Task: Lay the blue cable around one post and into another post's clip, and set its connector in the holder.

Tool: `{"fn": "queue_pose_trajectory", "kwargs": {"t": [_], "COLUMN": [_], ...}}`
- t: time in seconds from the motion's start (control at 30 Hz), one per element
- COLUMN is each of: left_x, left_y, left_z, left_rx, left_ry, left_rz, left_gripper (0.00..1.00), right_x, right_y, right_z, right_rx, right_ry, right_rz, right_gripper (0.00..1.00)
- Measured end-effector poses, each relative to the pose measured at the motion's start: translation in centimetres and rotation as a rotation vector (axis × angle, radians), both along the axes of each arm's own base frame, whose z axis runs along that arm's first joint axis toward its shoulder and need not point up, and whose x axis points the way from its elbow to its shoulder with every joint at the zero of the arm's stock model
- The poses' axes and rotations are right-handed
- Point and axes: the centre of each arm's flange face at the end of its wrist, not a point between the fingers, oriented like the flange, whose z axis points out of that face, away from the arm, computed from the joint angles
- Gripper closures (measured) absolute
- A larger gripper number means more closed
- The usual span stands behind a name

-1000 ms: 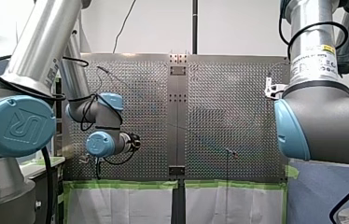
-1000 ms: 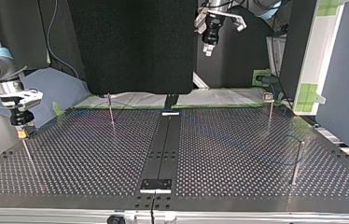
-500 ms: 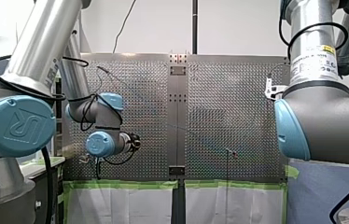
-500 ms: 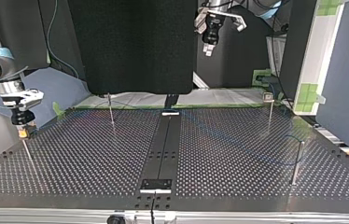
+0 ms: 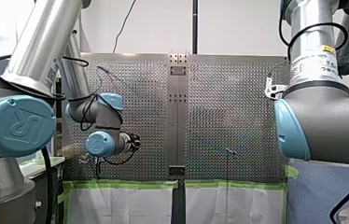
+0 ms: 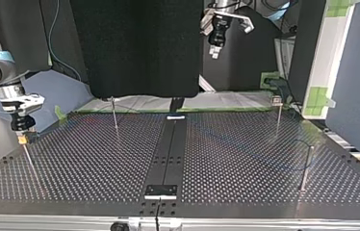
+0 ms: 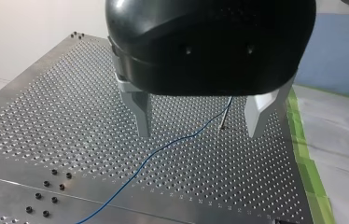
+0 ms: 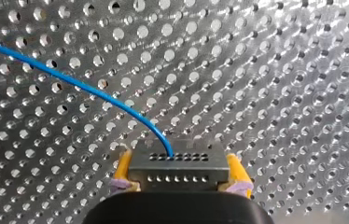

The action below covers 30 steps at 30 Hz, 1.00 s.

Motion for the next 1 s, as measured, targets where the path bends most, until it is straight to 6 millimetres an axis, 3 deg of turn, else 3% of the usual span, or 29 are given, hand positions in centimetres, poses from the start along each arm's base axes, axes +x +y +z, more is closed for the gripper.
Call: {"fn": "queue_pose_trajectory", "kwargs": {"t": [0.73, 0.77, 0.8, 0.87, 0.9, 0.97, 1.0], "left_x": [0.03, 0.03, 0.03, 0.03, 0.04, 0.04, 0.04], "left_y": [0.03, 0.04, 0.04, 0.03, 0.03, 0.03, 0.03], "left_z": [0.00, 0.00, 0.00, 0.00, 0.00, 0.01, 0.01], "left_rx": [0.000, 0.000, 0.000, 0.000, 0.000, -0.001, -0.001], "left_ry": [0.000, 0.000, 0.000, -0.001, -0.001, -0.001, -0.001], "left_rz": [0.003, 0.002, 0.003, 0.003, 0.003, 0.003, 0.003], "left_gripper": [0.01, 0.01, 0.01, 0.01, 0.01, 0.01, 0.01], "right_x": [0.45, 0.45, 0.46, 0.46, 0.45, 0.39, 0.36], "right_y": [0.02, 0.03, 0.03, 0.03, 0.02, -0.01, -0.02], "right_z": [0.14, 0.13, 0.13, 0.12, 0.12, 0.11, 0.11], "right_rx": [-0.009, -0.010, -0.010, -0.011, -0.012, -0.013, -0.014], "right_ry": [0.020, 0.023, 0.025, 0.028, 0.029, 0.032, 0.033], "right_rz": [0.001, 0.000, 0.000, -0.004, -0.006, -0.013, -0.015], "right_gripper": [1.00, 0.93, 0.93, 0.72, 0.72, 0.52, 0.52]}}
